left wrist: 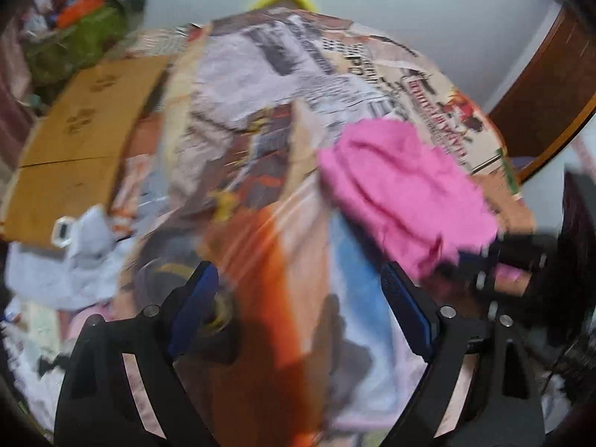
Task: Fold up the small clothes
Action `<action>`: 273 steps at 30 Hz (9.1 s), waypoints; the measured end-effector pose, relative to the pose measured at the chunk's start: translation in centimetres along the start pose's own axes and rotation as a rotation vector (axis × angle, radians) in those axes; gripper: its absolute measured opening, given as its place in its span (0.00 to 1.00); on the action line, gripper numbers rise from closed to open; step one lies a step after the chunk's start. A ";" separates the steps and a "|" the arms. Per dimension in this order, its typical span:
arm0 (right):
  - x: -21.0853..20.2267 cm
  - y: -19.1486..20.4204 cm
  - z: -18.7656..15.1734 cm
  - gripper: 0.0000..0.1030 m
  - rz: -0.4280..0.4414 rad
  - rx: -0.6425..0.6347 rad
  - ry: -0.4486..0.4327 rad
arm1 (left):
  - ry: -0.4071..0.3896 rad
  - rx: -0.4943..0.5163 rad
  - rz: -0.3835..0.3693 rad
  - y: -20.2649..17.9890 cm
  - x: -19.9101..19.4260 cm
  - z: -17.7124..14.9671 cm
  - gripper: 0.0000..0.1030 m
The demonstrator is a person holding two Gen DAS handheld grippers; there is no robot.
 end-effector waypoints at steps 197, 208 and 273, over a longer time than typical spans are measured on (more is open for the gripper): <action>-8.5 -24.0 -16.4 0.48 -0.103 0.541 0.010 | 0.307 0.236 -0.177 -26.1 15.4 1.9 0.40; -8.7 -22.1 -14.4 0.48 -0.073 0.539 -0.015 | 0.222 0.198 -0.152 -20.4 9.2 -0.3 0.25; 1.9 -7.2 16.5 0.14 0.142 0.284 -0.233 | -0.285 0.010 0.006 4.8 -0.5 17.2 0.19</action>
Point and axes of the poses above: each gripper's, at about its wrist camera, not at the fingertips, and x roughly the way its jaws point, y to its left, z to its top, the point moved 10 cm from there along x, roughly the way its jaws point, and after that the axes turned 3 degrees about x, right-handed, at the moved point
